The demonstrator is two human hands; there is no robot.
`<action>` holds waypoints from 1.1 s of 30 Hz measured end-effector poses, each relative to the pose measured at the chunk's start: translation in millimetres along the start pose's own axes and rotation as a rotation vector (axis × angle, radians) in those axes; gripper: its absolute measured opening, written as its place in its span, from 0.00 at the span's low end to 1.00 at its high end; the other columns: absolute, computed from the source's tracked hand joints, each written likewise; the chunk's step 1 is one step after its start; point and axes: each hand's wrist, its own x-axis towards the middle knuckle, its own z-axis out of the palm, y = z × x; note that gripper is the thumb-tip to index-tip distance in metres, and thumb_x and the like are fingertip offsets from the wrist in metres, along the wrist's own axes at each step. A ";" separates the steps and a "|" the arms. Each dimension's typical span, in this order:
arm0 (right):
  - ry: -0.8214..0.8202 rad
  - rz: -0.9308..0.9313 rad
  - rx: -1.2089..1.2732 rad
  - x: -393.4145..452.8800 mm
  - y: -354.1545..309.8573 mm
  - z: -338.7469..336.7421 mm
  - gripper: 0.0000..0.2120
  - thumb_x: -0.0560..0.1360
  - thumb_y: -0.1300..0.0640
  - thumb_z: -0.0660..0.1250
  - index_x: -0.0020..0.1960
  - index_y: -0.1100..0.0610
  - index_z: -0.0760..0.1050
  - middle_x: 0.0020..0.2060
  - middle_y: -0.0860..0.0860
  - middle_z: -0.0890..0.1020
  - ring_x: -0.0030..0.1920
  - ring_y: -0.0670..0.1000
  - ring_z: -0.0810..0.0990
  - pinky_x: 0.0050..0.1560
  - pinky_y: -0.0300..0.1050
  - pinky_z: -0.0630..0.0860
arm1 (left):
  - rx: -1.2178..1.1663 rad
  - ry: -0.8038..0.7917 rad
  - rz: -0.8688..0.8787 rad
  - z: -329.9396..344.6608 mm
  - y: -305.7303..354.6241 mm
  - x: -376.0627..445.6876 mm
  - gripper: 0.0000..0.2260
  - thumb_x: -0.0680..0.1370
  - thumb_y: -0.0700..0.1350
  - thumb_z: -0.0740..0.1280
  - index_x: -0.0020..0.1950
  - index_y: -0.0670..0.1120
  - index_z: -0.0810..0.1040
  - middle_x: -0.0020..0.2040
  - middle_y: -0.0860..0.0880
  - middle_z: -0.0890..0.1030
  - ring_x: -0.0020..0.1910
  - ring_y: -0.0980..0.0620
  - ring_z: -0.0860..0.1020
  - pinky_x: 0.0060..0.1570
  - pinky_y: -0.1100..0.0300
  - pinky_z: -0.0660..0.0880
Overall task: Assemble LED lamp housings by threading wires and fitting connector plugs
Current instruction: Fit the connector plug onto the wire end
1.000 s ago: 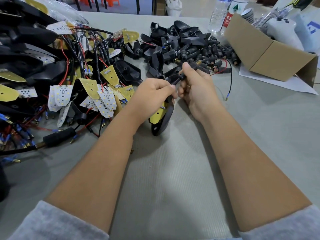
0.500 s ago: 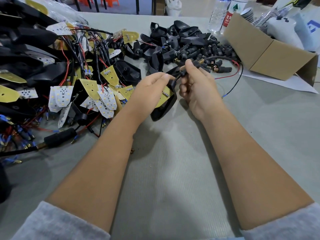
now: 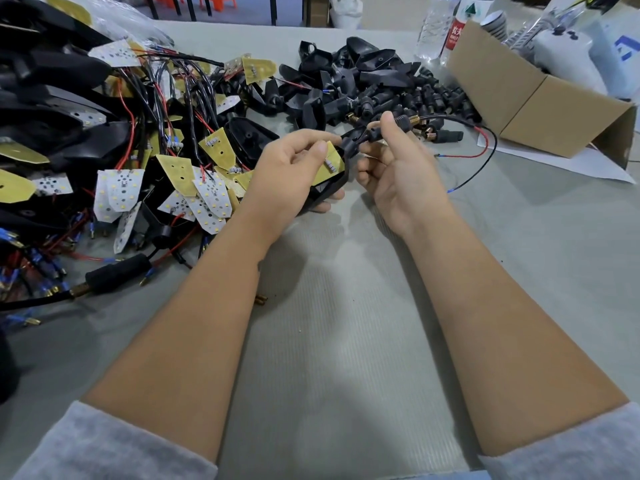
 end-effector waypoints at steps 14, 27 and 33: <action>-0.109 -0.007 -0.179 -4.7 2.5 6.4 0.03 0.79 0.59 0.66 0.49 0.59 0.74 0.34 0.50 0.80 0.28 0.46 0.77 0.33 0.40 0.76 | -0.039 0.048 0.023 -0.7 -2.5 4.6 0.09 0.80 0.41 0.63 0.54 0.52 0.80 0.39 0.56 0.80 0.39 0.60 0.77 0.39 0.64 0.77; -0.045 -0.466 -0.846 -13.8 9.7 9.0 0.13 0.73 0.63 0.68 0.53 0.49 0.79 0.27 0.46 0.69 0.29 0.42 0.68 0.35 0.36 0.67 | 0.105 0.023 0.000 0.6 -4.1 5.1 0.15 0.76 0.32 0.63 0.58 0.49 0.78 0.43 0.50 0.80 0.36 0.60 0.76 0.37 0.68 0.74; -0.061 -0.483 -0.831 -14.8 8.3 8.9 0.10 0.73 0.65 0.69 0.46 0.51 0.80 0.29 0.51 0.71 0.29 0.42 0.67 0.34 0.36 0.67 | -0.048 0.017 -0.083 -1.6 -4.2 5.9 0.20 0.79 0.31 0.62 0.68 0.47 0.70 0.48 0.46 0.80 0.40 0.54 0.83 0.37 0.63 0.79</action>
